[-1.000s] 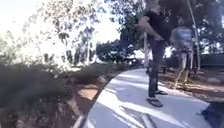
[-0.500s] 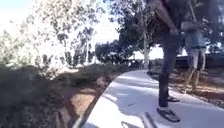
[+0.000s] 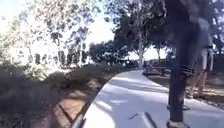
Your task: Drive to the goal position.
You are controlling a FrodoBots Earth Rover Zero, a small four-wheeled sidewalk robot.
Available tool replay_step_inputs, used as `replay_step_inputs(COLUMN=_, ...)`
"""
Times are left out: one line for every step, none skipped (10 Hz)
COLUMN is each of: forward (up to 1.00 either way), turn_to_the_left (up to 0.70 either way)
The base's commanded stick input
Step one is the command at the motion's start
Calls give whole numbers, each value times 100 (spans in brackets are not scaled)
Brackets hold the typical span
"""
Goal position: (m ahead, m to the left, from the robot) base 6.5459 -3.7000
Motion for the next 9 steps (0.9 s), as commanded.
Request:
replay_step_inputs(forward=98, turn_to_the_left=0)
replay_step_inputs(forward=98, turn_to_the_left=0)
replay_step_inputs(forward=98, turn_to_the_left=0)
replay_step_inputs(forward=98, turn_to_the_left=0)
replay_step_inputs(forward=98, turn_to_the_left=0)
replay_step_inputs(forward=98, turn_to_the_left=0)
replay_step_inputs(forward=98, turn_to_the_left=0)
replay_step_inputs(forward=98, turn_to_the_left=0)
replay_step_inputs(forward=99, turn_to_the_left=0)
